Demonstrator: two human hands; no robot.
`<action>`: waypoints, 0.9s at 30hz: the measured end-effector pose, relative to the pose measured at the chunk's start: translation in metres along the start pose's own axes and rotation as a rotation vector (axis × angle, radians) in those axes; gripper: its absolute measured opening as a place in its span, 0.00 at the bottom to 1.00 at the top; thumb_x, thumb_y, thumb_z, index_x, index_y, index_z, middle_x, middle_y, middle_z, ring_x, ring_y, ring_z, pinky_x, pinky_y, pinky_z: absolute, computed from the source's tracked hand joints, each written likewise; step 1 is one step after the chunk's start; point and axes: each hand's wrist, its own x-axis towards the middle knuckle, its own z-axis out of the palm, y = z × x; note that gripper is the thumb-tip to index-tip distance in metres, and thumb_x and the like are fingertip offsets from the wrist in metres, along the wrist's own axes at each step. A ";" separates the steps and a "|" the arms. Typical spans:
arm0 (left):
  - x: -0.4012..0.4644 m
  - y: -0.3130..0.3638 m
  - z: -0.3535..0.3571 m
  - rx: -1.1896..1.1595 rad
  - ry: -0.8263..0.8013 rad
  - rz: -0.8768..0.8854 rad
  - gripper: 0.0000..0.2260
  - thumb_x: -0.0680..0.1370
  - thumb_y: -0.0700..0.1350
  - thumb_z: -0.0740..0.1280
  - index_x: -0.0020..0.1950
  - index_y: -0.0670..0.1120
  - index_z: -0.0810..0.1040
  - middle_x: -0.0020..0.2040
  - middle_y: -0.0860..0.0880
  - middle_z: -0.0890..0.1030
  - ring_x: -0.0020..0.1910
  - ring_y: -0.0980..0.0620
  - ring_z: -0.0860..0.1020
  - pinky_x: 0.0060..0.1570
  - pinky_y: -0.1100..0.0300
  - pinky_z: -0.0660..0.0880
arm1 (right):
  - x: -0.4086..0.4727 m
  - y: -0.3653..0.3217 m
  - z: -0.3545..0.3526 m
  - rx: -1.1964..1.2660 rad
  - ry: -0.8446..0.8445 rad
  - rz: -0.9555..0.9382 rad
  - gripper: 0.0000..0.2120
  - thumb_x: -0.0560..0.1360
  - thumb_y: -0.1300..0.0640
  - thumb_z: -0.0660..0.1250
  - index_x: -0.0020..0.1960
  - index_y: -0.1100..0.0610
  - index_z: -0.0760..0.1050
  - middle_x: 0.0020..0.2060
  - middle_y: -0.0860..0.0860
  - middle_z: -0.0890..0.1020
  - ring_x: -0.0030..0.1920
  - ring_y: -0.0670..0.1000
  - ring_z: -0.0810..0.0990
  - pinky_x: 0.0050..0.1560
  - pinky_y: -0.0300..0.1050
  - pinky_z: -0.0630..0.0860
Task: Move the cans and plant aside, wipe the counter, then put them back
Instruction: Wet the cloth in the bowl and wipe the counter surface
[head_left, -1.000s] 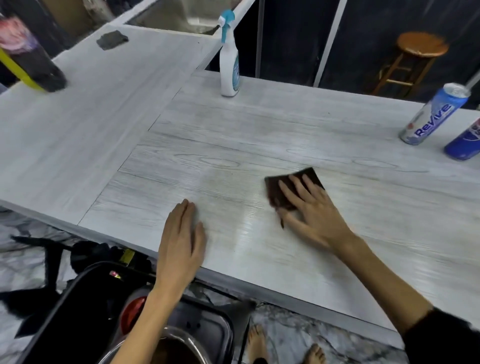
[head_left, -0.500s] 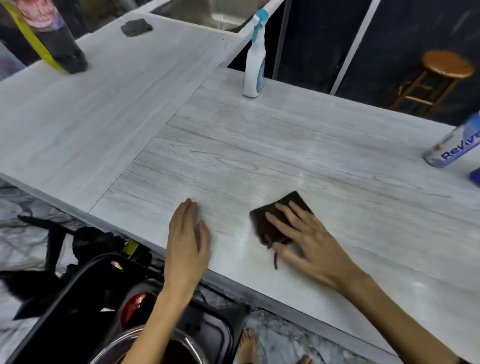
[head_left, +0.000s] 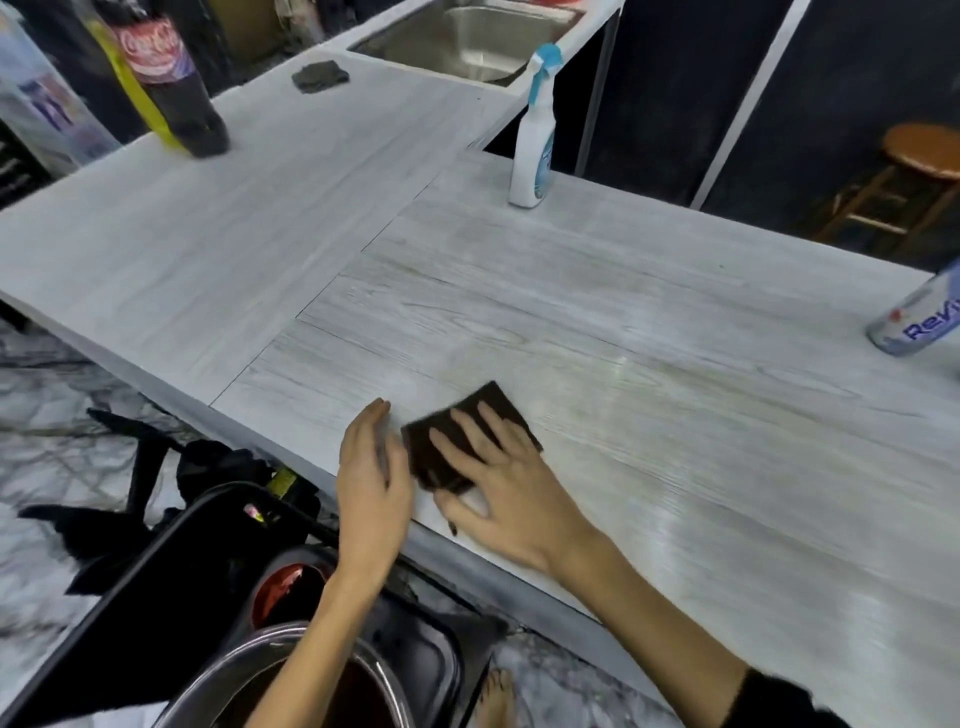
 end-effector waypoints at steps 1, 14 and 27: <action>-0.005 0.002 0.001 0.009 -0.005 -0.009 0.18 0.86 0.45 0.58 0.76 0.45 0.70 0.75 0.50 0.71 0.75 0.56 0.67 0.75 0.61 0.62 | -0.019 0.001 0.001 -0.002 -0.006 0.000 0.31 0.83 0.35 0.52 0.84 0.44 0.55 0.84 0.48 0.54 0.84 0.53 0.44 0.83 0.54 0.44; -0.087 0.034 0.024 0.187 -0.088 0.115 0.18 0.84 0.51 0.62 0.72 0.47 0.73 0.74 0.52 0.67 0.75 0.61 0.62 0.73 0.74 0.52 | -0.093 0.048 -0.033 0.415 0.376 0.134 0.23 0.82 0.49 0.68 0.76 0.50 0.73 0.68 0.47 0.80 0.71 0.44 0.70 0.79 0.36 0.52; -0.089 0.058 0.040 0.278 0.026 -0.044 0.09 0.80 0.48 0.69 0.57 0.46 0.80 0.60 0.45 0.75 0.64 0.48 0.67 0.61 0.68 0.57 | -0.064 0.074 -0.021 0.247 0.410 0.341 0.13 0.81 0.45 0.68 0.60 0.52 0.81 0.52 0.49 0.83 0.56 0.53 0.74 0.53 0.44 0.61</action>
